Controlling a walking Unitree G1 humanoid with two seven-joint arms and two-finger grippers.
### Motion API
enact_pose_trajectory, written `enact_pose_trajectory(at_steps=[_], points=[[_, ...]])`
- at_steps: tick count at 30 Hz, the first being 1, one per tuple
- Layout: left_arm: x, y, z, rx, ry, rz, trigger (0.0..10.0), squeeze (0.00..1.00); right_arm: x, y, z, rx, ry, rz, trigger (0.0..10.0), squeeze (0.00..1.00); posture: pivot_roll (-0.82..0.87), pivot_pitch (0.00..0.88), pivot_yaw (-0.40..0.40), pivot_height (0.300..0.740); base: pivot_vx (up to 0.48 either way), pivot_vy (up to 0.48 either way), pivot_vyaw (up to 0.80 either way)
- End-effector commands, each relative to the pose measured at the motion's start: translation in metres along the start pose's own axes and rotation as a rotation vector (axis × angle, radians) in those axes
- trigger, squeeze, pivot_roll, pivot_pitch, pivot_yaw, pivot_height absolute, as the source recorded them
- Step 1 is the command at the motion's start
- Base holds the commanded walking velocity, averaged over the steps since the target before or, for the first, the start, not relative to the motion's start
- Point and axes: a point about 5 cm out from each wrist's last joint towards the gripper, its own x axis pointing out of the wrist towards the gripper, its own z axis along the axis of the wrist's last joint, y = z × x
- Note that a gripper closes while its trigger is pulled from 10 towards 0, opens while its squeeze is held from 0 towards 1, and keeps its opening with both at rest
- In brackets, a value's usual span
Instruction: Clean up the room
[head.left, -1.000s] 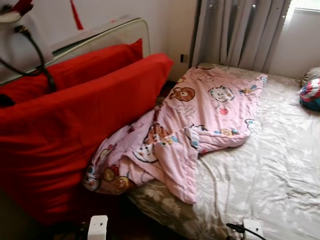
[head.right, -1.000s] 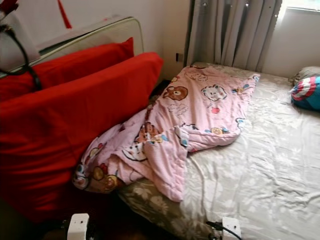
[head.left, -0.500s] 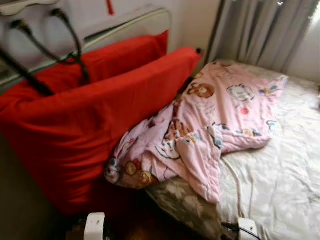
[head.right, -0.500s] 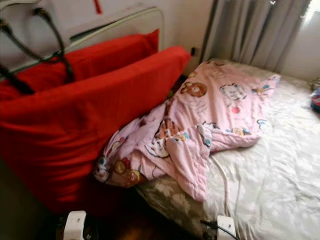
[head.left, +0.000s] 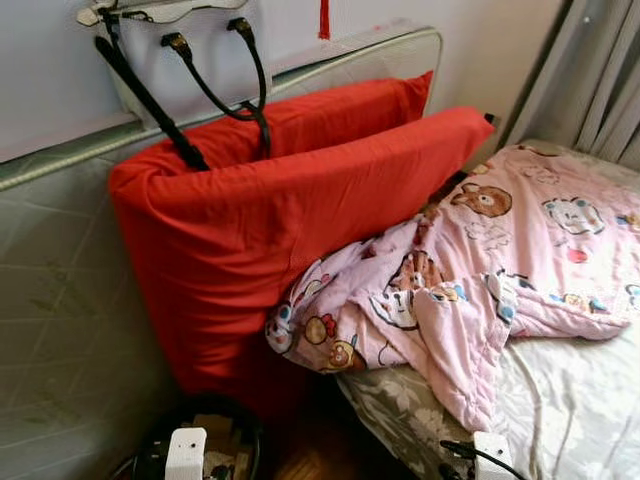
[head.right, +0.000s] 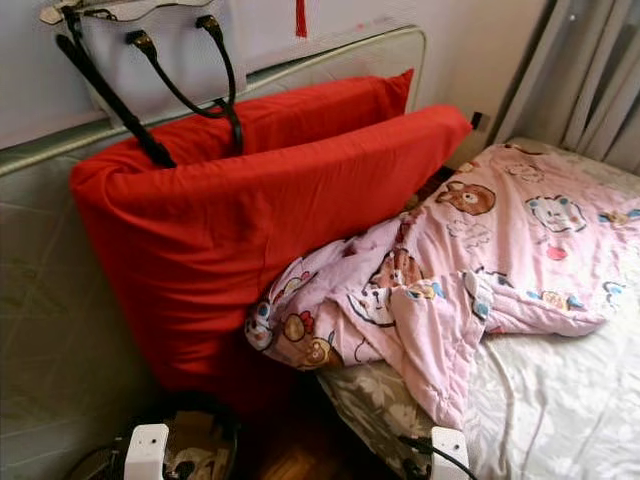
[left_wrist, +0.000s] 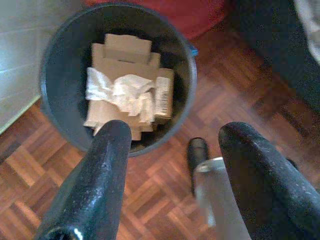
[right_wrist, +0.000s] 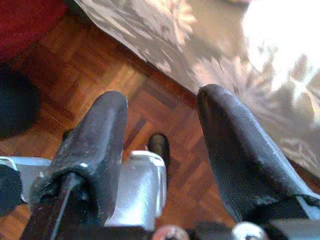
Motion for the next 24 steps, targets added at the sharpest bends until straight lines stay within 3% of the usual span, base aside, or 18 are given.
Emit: enact_pose_trajectory(at_steps=[1, 9, 24], points=[[-0.0002, 0.0014, 0.0007, 0.010, -0.008, -0.001, 10.0, 0.00, -0.0004, -0.0029, 0.0011, 0.012, -0.008, -0.010, 10.0, 0.00, -0.01, 0.000, -0.010, 0.740, 0.000, 0.000, 0.00], [0.0006, 0.0010, 0.0048, 0.022, -0.025, 0.002, 10.0, 0.00, -0.0003, -0.0030, 0.0019, 0.017, -0.014, -0.013, 10.0, 0.00, -0.01, 0.000, -0.011, 0.740, 0.000, 0.000, 0.00], [0.0009, 0.0003, 0.0071, 0.023, -0.037, -0.001, 10.0, 0.00, -0.0002, -0.0024, 0.0025, 0.040, -0.021, -0.011, 10.0, 0.00, 0.00, 0.000, -0.011, 0.740, 0.290, 0.000, 0.00]])
